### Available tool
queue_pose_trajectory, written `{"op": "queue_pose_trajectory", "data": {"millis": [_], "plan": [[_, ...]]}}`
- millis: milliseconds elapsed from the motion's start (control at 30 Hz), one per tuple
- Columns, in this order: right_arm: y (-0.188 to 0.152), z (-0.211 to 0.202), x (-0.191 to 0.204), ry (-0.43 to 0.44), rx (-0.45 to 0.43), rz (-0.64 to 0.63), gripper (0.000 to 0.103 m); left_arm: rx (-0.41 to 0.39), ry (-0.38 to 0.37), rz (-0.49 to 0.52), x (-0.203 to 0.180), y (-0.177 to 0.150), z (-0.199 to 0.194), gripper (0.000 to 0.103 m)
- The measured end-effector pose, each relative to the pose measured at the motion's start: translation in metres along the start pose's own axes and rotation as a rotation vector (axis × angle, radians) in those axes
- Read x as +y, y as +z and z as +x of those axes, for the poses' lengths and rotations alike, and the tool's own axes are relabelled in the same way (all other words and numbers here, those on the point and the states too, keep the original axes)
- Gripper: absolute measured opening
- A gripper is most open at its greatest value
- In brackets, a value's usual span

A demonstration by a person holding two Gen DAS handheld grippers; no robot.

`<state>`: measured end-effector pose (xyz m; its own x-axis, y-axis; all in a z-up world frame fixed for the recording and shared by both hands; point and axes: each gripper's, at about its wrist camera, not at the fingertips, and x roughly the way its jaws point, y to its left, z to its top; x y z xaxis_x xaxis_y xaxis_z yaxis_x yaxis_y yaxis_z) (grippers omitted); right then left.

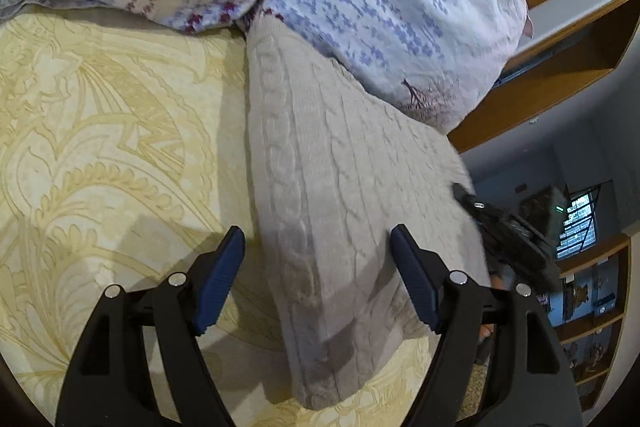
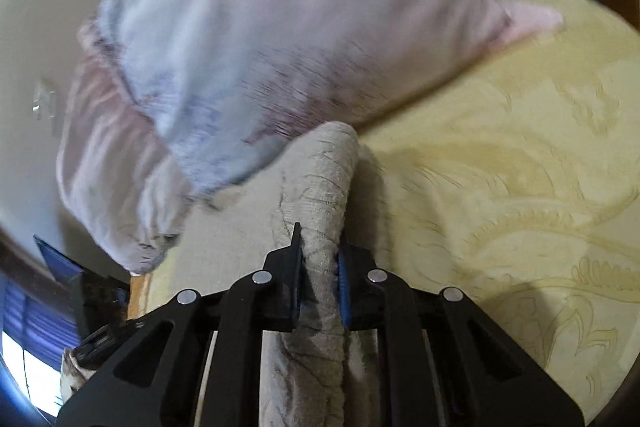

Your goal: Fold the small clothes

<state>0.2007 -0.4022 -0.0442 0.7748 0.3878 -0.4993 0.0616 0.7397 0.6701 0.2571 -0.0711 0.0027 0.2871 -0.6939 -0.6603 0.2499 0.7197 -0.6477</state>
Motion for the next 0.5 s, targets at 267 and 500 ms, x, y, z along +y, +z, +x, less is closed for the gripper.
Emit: {"op": "queue_pose_trajectory", "data": {"millis": [267, 500], "plan": [[-0.014, -0.033, -0.008, 0.031, 0.021, 0.016, 0.049, 0.025, -0.041, -0.022, 0.005, -0.023, -0.015, 0.073], [-0.054, -0.066, 0.001, 0.091, 0.057, -0.047, 0.050, 0.071, -0.057, -0.065, 0.009, -0.051, -0.023, 0.060]]}}
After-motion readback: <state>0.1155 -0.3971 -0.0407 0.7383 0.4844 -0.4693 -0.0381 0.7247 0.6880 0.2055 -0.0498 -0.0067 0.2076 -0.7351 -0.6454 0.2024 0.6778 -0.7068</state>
